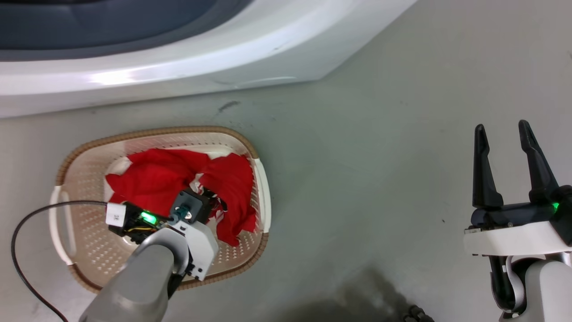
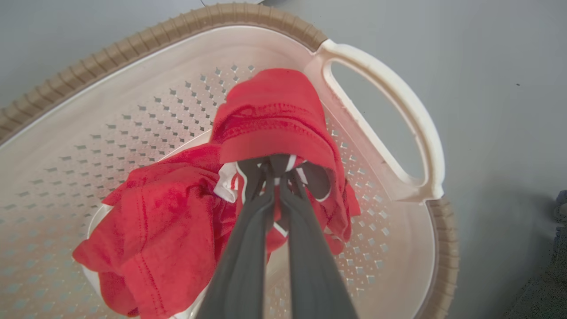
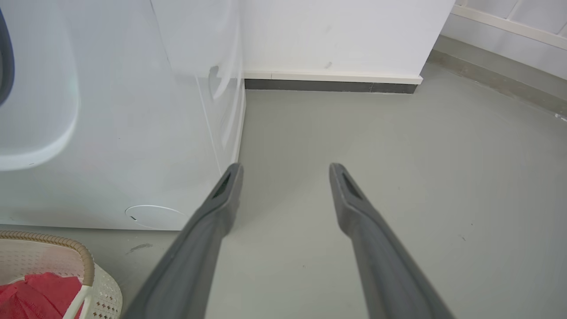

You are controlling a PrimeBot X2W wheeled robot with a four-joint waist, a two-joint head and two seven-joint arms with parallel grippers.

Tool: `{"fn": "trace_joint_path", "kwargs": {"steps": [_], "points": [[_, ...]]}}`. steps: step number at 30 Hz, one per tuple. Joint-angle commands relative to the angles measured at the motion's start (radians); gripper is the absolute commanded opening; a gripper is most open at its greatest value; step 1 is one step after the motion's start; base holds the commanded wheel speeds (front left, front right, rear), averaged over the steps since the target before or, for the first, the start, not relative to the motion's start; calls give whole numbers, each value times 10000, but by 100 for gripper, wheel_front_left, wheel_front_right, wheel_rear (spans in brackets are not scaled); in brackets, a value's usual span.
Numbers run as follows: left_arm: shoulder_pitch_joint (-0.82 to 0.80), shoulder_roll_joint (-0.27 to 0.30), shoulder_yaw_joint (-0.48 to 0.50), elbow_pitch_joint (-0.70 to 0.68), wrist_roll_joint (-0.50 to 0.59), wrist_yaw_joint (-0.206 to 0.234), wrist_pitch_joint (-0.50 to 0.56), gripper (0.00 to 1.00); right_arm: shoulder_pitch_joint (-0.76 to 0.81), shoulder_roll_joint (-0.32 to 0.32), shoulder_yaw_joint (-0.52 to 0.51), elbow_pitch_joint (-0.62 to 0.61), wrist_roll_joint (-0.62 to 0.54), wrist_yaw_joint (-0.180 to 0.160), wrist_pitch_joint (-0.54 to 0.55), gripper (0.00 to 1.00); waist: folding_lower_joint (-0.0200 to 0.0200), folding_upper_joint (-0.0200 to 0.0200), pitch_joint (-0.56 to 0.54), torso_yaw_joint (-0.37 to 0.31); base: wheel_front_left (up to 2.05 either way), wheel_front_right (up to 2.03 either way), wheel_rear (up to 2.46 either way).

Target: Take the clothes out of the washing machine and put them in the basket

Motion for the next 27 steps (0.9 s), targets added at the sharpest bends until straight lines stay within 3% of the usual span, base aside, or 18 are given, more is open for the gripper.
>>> {"fn": "trace_joint_path", "kwargs": {"steps": [1,6,11,12,13,14,19,27], "points": [[-237,-24,-9,295,71,-27,-26,0,-124,7,40,-50,65,-11,-20,100,-2,0,354,-253,0,0,0],[-960,-434,106,2067,-132,25,-26,0,-294,5,138,-26,214,-11,-20,100,-2,0,649,-439,0,0,0],[-1064,-556,79,2539,-138,74,-26,0,-368,5,188,89,282,-11,-20,100,-2,0,589,-478,0,0,0],[-1041,-581,81,2585,-156,71,-26,16,-385,5,205,116,285,-11,-20,100,-2,0,542,-476,0,0,0],[-1025,-611,97,2602,-179,81,-26,74,-393,5,209,135,303,-11,-20,100,-2,0,480,-460,0,0,0],[-1018,-611,104,2598,-176,127,-26,100,-395,5,209,158,296,-11,-20,100,-2,0,419,-441,0,0,0],[-727,-670,231,1957,-218,179,-26,100,-305,4,125,298,147,-11,-20,100,-2,0,-200,-242,0,0,0],[552,-597,1060,-344,-381,153,-26,100,47,1,-149,555,-184,-11,-20,100,-2,0,-1944,272,0,0,0]]}}
